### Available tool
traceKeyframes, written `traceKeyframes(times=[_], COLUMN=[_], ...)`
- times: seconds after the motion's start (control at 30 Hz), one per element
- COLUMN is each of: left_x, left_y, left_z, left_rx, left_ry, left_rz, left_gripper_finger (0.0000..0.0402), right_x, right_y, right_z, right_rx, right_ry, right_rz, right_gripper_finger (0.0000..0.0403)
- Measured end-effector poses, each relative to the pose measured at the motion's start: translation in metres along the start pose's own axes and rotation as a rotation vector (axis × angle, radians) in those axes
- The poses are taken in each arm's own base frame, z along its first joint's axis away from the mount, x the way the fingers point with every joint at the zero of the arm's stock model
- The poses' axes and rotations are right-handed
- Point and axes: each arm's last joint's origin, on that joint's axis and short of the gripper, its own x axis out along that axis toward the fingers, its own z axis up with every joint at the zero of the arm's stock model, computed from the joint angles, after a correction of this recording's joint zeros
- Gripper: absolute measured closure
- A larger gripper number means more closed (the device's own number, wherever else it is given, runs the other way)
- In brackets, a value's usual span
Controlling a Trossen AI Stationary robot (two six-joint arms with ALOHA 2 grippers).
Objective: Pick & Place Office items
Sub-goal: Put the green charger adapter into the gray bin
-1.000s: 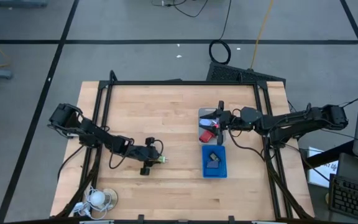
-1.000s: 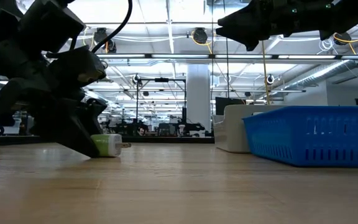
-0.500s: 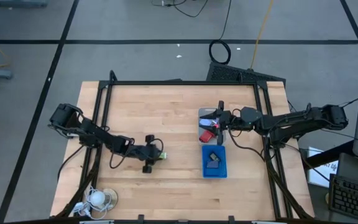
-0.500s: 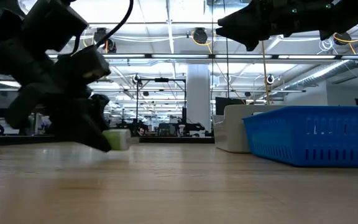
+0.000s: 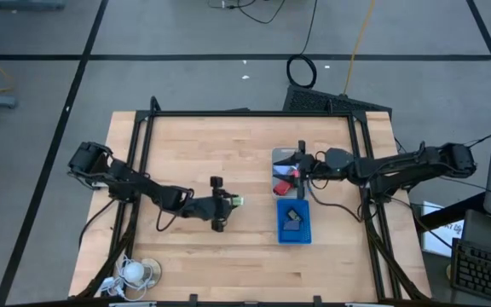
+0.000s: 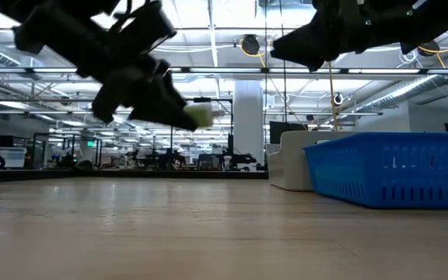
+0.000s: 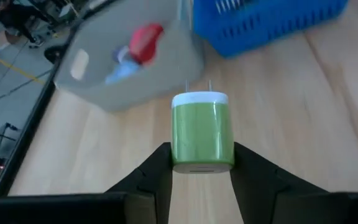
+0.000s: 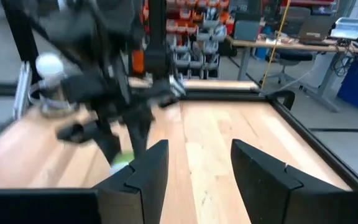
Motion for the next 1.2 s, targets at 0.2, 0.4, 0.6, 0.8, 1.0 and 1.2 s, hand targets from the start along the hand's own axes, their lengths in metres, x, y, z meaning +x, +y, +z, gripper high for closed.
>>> traceKeyframes(times=[0.2,0.4,0.6,0.8,1.0,1.2], left_x=[0.004,-0.007,-0.023,-0.024,-0.024,-0.023], left_y=[0.022,0.053,0.080,0.085,0.084,0.081], left_z=[0.029,0.031,0.027,0.027,0.028,0.030], left_rx=[-0.129,-0.171,-0.273,-0.314,-0.371,-0.374], left_ry=[-0.078,-0.106,-0.209,-0.261,-0.276,-0.301], left_rz=[0.019,0.072,0.015,-0.031,-0.059,-0.113], left_gripper_finger=[0.0271,0.0271,0.0271,0.0271,0.0271,0.0271], right_x=[0.011,0.019,0.022,0.032,0.041,0.060], right_y=[0.007,0.010,0.006,0.006,0.009,0.011], right_z=[-0.017,-0.027,-0.024,-0.029,-0.034,-0.031], right_rx=[-0.124,-0.232,-0.178,-0.147,-0.109,-0.085], right_ry=[0.085,0.125,0.081,0.035,-0.019,-0.022], right_rz=[0.032,0.018,-0.093,-0.099,-0.031,0.003], right_gripper_finger=[0.0238,0.0238,0.0233,0.0185,0.0135,0.0125])
